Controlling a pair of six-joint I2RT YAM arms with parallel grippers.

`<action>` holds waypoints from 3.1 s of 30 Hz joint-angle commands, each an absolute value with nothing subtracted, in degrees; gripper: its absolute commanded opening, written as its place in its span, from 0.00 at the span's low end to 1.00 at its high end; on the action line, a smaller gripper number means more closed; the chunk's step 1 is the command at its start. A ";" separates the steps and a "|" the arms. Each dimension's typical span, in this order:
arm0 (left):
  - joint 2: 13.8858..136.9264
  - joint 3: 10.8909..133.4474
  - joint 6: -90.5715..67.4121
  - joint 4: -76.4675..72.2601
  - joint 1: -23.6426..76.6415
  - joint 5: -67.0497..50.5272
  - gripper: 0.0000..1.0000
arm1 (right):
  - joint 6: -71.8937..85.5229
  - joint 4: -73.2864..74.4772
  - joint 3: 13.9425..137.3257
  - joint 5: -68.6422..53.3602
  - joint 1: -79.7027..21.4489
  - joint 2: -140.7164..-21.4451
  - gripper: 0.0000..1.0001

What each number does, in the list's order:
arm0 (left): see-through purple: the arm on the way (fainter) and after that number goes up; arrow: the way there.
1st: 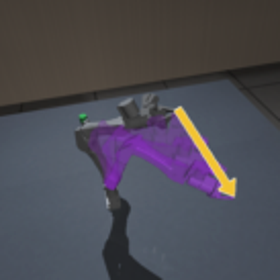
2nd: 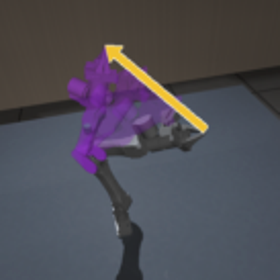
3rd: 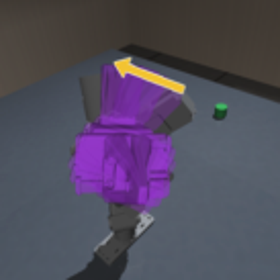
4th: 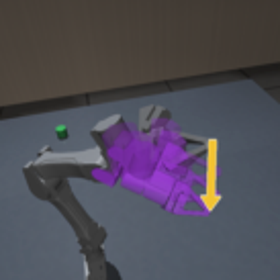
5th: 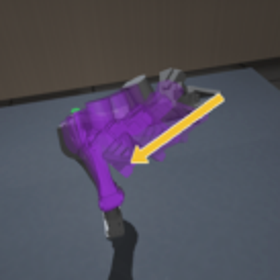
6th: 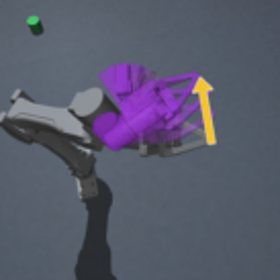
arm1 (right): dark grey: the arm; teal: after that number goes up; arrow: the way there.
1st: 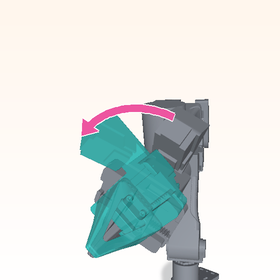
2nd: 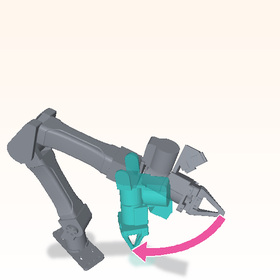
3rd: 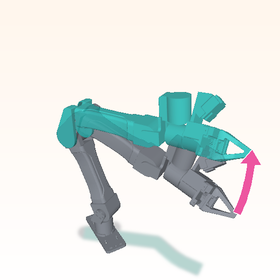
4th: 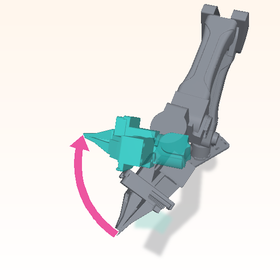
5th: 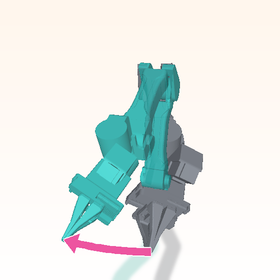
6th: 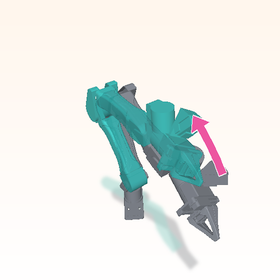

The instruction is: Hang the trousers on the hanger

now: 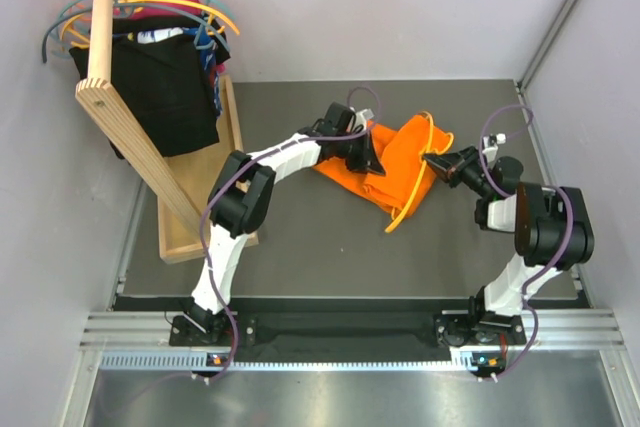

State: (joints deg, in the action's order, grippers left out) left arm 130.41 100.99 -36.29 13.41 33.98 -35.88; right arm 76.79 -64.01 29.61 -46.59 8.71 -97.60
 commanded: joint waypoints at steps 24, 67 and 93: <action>124.01 106.61 -36.13 15.20 26.02 -31.46 0.00 | 57.65 -37.52 35.68 -42.54 6.42 -89.99 0.00; 127.36 110.93 -28.56 24.98 10.81 -23.46 0.00 | 60.73 -40.96 41.31 -34.72 -1.14 -97.39 0.00; 113.48 110.48 -28.82 27.54 21.88 -10.97 0.85 | 50.55 -19.01 65.44 -50.35 -3.34 -96.60 0.00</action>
State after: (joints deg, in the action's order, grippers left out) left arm 120.31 111.85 -25.76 33.85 21.89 -8.49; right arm 55.88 -22.15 56.58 -43.31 -2.90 -99.50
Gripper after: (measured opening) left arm 0.865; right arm 0.037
